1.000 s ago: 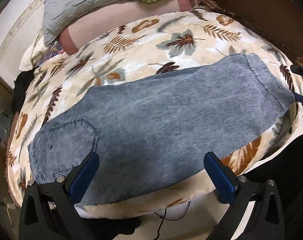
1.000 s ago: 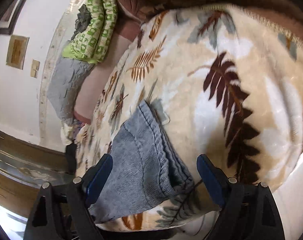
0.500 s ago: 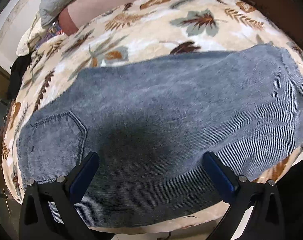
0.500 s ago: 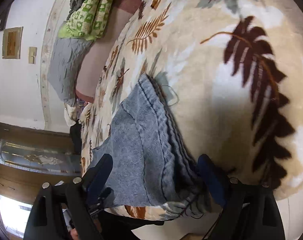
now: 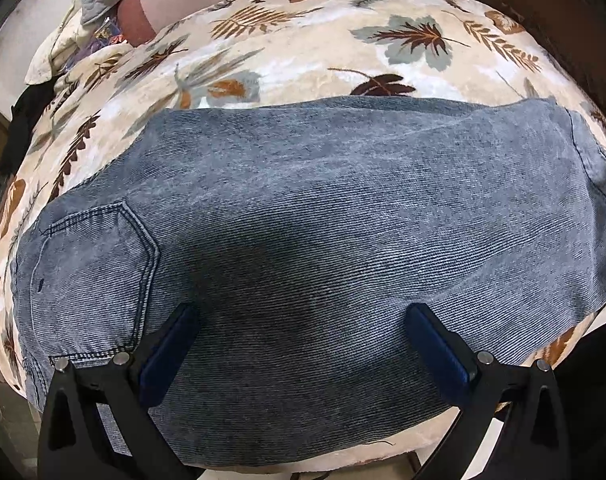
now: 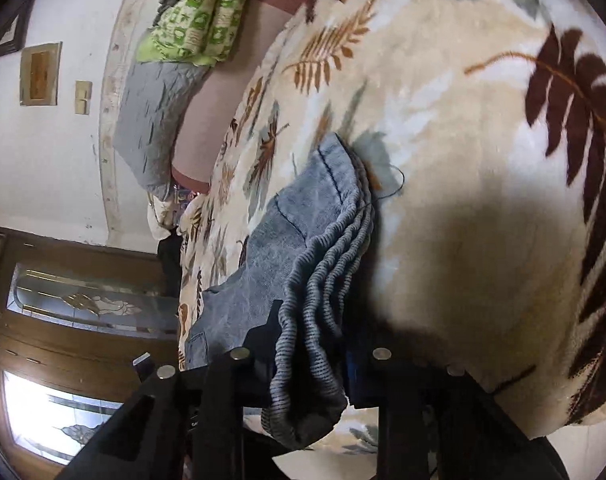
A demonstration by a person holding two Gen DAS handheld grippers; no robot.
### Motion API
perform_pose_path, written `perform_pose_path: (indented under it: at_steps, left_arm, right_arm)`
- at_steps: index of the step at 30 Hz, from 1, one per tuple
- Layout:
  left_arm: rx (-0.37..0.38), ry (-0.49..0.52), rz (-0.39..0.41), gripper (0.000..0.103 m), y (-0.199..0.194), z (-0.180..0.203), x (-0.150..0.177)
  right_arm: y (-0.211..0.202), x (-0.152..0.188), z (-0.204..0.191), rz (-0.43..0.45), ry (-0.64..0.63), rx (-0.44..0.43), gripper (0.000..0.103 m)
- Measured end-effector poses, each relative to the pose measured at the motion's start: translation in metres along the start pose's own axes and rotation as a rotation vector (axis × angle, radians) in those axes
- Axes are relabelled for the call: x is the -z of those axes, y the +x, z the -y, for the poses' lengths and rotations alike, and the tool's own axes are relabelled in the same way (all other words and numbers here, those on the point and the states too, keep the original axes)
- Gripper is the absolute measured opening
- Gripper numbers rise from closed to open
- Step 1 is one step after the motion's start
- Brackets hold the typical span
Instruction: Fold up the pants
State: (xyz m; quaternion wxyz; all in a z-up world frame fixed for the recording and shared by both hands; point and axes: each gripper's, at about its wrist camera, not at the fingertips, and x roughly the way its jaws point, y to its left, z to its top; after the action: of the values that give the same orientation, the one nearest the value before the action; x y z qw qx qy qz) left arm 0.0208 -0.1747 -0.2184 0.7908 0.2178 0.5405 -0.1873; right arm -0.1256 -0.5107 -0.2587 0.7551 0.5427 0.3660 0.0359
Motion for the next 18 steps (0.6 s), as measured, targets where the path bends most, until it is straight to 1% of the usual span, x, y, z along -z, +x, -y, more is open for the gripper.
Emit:
perform_pose_path:
  at_steps: [3,4,8,9,11,12,14,15,16,18]
  left_arm:
    - [-0.034,-0.003,0.016,0.103,-0.005,-0.005,0.001]
    - [-0.052,-0.015,0.023,0.103,-0.007,-0.010,0.002]
    - [-0.074,-0.064,0.059,0.103,-0.016,-0.035,0.001]
    - [-0.089,-0.071,0.062,0.103,-0.016,-0.041,0.001]
    - [-0.122,-0.079,0.033,0.103,-0.005,-0.052,0.001]
    - [-0.120,-0.084,-0.005,0.103,0.006,-0.056,0.002]
    - [-0.072,-0.130,0.008,0.103,0.005,-0.064,0.006]
    - [-0.066,-0.129,0.009,0.103,0.004,-0.065,0.006]
    - [-0.069,-0.117,0.012,0.103,0.002,-0.065,0.007]
    - [-0.089,-0.115,0.024,0.103,0.000,-0.066,0.008]
  right_arm:
    - [-0.001,0.001,-0.003,0.015,-0.013,0.020,0.024]
    - [-0.001,0.001,-0.005,0.019,-0.017,0.022,0.024]
    - [-0.002,0.003,-0.014,0.042,-0.054,0.066,0.024]
    - [-0.001,0.004,-0.016,0.047,-0.058,0.073,0.024]
    - [-0.002,0.004,-0.019,0.057,-0.058,0.076,0.024]
    - [-0.003,0.005,-0.019,0.063,-0.056,0.078,0.024]
    - [-0.002,0.006,-0.024,0.068,-0.063,0.104,0.024]
    - [-0.002,0.007,-0.029,0.069,-0.078,0.128,0.024]
    - [-0.001,0.009,-0.034,0.068,-0.096,0.146,0.024]
    - [0.000,0.011,-0.046,0.066,-0.126,0.156,0.024]
